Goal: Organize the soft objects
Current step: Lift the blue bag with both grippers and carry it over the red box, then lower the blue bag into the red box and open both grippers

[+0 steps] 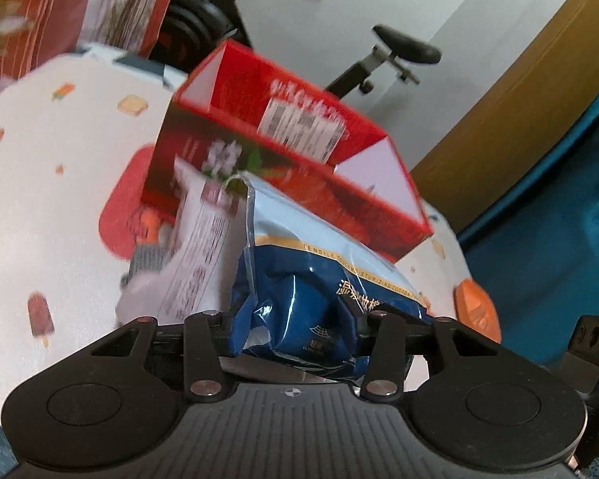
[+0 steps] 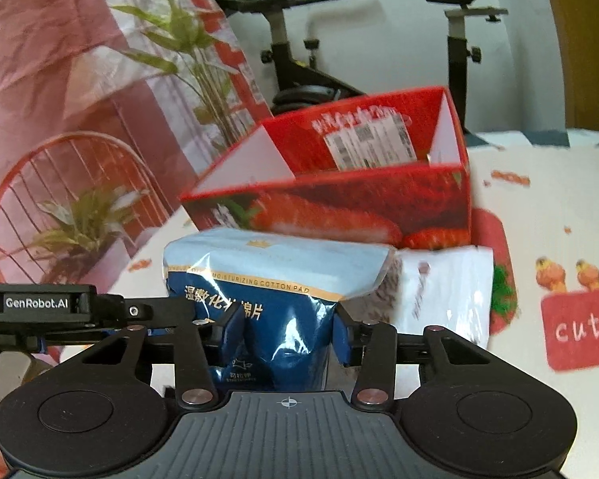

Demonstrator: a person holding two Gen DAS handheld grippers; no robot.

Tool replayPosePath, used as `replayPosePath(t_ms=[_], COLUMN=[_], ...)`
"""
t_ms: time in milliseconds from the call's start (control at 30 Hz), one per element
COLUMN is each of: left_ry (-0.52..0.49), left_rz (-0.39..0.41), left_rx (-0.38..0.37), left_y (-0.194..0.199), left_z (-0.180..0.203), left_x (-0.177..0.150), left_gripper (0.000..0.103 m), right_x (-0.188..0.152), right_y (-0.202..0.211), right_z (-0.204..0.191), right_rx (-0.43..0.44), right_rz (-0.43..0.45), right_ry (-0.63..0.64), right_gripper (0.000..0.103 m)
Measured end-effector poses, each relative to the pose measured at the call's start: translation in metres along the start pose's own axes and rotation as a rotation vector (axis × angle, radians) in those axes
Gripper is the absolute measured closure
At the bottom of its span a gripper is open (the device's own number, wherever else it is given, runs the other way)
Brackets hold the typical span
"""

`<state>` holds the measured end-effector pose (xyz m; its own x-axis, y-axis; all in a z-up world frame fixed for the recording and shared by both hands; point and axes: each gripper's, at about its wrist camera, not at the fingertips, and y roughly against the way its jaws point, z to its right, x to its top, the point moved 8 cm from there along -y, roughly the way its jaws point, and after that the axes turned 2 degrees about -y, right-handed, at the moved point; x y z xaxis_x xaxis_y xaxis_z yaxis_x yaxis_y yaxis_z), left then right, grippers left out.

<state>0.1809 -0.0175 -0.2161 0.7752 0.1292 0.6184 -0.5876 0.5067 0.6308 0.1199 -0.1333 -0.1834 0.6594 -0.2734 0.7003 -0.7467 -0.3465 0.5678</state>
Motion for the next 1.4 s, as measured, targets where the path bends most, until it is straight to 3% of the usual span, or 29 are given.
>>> replayPosePath(t_ms=[267, 400, 633, 800, 967, 1133, 1300, 1400], left_ry=[-0.083, -0.133, -0.118, -0.064, -0.036, -0.099, -0.081, -0.084], left_rz=[0.158, 0.209, 0.131, 0.025, -0.091, -0.203, -0.218, -0.203], left_rx=[-0.053, -0.058, 0.015, 0.011, 0.038, 0.105, 0.13, 0.128], left_y=[0.03, 0.026, -0.038, -0.092, -0.14, -0.166, -0.17, -0.169], left_z=[0.029, 0.039, 0.029, 0.007, -0.014, -0.021, -0.032, -0.031], left_x=[0.059, 0.096, 0.154, 0.166, 0.159, 0.145, 0.139, 0.144], left_gripper=[0.055, 0.055, 0.056, 0.056, 0.056, 0.059, 0.059, 0.059], right_x=[0.074, 0.121, 0.179, 0.18, 0.164, 0.143, 0.13, 0.128], right_y=[0.024, 0.017, -0.057, -0.116, -0.163, -0.195, -0.208, -0.212], right_z=[-0.029, -0.029, 0.003, 0.041, 0.077, 0.094, 0.091, 0.088], right_rx=[0.037, 0.06, 0.038, -0.007, -0.05, -0.112, -0.138, -0.154], right_rz=[0.132, 0.169, 0.061, 0.002, -0.134, -0.268, -0.398, -0.431], right_ry=[0.108, 0.121, 0.046, -0.046, -0.112, -0.161, -0.153, -0.135], right_gripper=[0.062, 0.062, 0.063, 0.063, 0.063, 0.065, 0.068, 0.068])
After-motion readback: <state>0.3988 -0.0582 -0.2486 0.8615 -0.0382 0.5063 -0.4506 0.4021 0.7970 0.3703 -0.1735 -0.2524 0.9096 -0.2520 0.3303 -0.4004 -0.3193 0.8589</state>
